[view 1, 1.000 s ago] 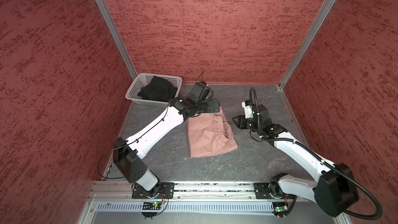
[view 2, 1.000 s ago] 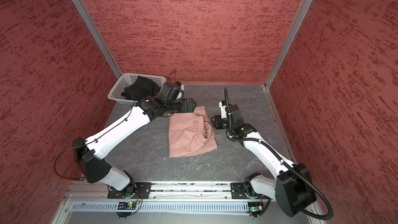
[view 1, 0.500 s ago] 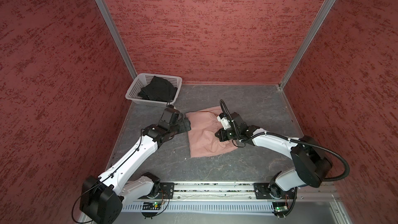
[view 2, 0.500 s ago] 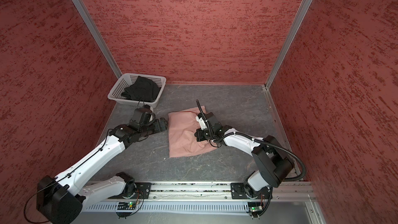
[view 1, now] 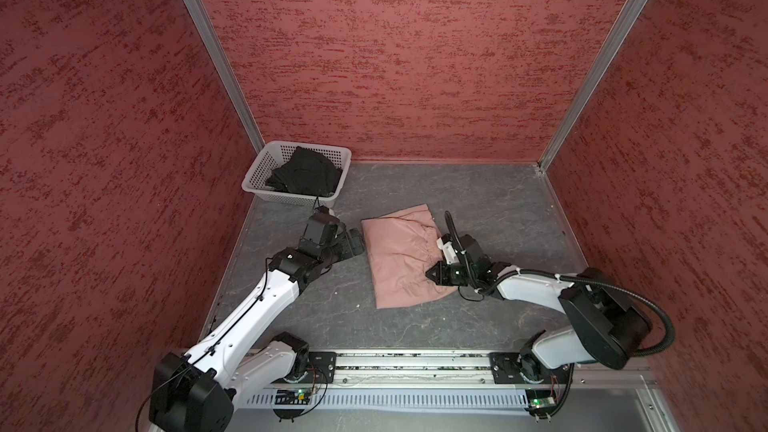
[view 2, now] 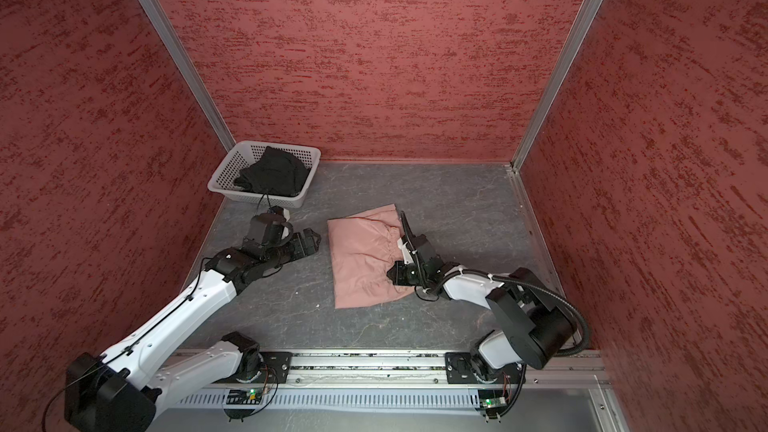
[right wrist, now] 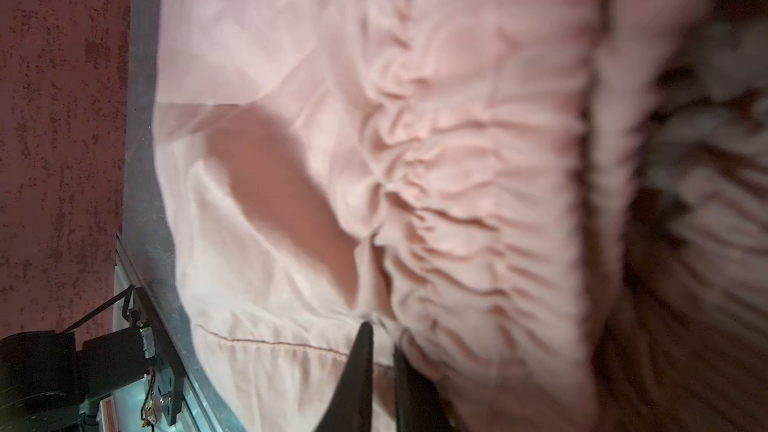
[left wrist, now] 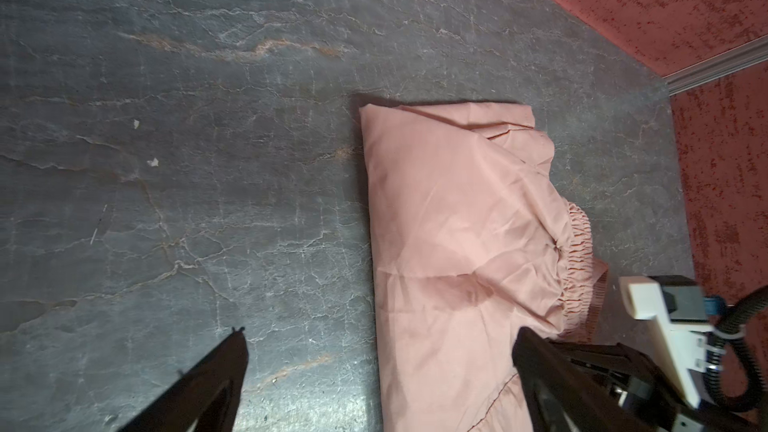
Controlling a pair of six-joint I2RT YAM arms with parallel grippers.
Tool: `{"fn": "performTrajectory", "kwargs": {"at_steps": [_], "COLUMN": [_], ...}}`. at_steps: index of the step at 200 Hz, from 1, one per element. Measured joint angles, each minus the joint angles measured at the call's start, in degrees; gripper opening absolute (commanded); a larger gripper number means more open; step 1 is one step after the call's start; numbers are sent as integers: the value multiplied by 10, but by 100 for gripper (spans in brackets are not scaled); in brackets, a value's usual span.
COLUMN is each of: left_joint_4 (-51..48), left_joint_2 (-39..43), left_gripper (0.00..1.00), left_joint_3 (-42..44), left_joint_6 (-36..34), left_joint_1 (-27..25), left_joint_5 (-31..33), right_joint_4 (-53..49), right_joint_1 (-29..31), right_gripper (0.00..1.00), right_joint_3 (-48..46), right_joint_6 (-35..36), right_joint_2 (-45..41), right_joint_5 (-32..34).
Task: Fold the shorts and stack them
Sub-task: 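Press and smooth the folded shorts with the right gripper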
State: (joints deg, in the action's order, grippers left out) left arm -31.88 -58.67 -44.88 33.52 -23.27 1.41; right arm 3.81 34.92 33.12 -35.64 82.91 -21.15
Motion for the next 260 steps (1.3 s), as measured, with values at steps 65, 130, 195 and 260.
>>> {"fn": "performTrajectory", "kwargs": {"at_steps": [65,130,195,260], "left_joint_4": [5,35,57,51], "left_joint_2": [-3,-5,-25,-13], "left_gripper": [99,99,99,99], "left_joint_3": [0,1,3,3], "left_joint_6": [-30,-34,-34,-43], "left_joint_1": [24,37,40,51], "left_joint_5": [-15,-31,-45,-43], "right_joint_4": [-48,-34,43,-91], "right_joint_1": [-1,-59,-82,-42], "right_gripper": [18,3,13,37], "right_joint_3": [215,144,64,182], "right_joint_6": [75,61,33,82], "right_joint_2": [21,74,121,56], "right_joint_5": [36,33,36,120]}}
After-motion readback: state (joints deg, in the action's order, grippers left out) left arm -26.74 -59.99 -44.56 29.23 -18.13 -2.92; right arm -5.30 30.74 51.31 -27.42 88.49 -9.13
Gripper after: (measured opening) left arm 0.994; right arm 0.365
